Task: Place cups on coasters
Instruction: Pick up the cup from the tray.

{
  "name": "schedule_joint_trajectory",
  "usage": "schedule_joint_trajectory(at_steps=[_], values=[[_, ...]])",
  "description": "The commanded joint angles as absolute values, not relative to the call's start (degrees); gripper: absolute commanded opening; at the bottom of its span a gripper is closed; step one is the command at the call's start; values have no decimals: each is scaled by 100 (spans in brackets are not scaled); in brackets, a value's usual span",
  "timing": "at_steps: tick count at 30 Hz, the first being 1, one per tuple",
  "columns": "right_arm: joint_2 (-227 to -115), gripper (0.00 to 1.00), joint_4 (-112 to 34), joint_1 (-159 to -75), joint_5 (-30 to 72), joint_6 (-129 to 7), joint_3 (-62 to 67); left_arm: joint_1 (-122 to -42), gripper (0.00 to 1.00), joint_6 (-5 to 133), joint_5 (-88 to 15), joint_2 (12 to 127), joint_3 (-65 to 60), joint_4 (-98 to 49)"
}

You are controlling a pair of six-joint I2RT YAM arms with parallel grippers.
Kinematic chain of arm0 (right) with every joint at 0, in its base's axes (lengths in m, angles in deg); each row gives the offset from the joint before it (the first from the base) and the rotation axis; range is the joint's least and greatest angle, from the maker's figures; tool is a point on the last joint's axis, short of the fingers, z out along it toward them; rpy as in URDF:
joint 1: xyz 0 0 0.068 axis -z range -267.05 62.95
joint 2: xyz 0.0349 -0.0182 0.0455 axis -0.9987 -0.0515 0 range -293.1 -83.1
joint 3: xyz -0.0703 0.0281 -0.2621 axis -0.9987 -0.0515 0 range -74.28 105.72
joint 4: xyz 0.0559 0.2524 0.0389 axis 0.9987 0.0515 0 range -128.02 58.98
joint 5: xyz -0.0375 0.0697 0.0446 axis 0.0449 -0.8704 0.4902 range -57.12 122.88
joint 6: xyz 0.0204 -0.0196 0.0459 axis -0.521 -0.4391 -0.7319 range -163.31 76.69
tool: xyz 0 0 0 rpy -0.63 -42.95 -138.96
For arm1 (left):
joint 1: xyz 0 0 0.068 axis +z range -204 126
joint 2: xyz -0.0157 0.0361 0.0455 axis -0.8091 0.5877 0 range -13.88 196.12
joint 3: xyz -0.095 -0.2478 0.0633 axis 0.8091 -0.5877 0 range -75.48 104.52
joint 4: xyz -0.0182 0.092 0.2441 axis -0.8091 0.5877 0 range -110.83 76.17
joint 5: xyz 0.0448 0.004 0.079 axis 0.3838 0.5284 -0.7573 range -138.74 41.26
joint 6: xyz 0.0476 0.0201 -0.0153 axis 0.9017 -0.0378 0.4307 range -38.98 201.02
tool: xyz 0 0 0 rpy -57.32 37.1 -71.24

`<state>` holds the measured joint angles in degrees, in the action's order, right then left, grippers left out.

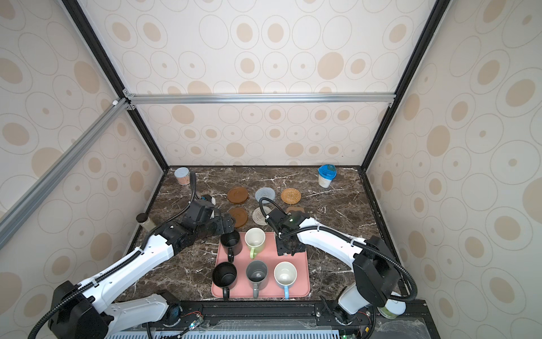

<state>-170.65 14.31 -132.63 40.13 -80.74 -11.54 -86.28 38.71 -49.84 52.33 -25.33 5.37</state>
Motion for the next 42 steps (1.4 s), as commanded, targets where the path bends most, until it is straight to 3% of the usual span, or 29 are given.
schedule_joint_trajectory(at_steps=[1,26,42], values=[[-17154,57,1358,-13275,4048,-8102,-1240,-8670,100,3770,-4991,5243,-2541,462],[-17147,17,911,-13281,4124,-7841,-1574,-8677,100,3711,-4971,5256,-2642,414],[-16736,8,1014,-13279,4199,-7667,-1535,-8669,100,3698,-5007,5245,-2661,337]])
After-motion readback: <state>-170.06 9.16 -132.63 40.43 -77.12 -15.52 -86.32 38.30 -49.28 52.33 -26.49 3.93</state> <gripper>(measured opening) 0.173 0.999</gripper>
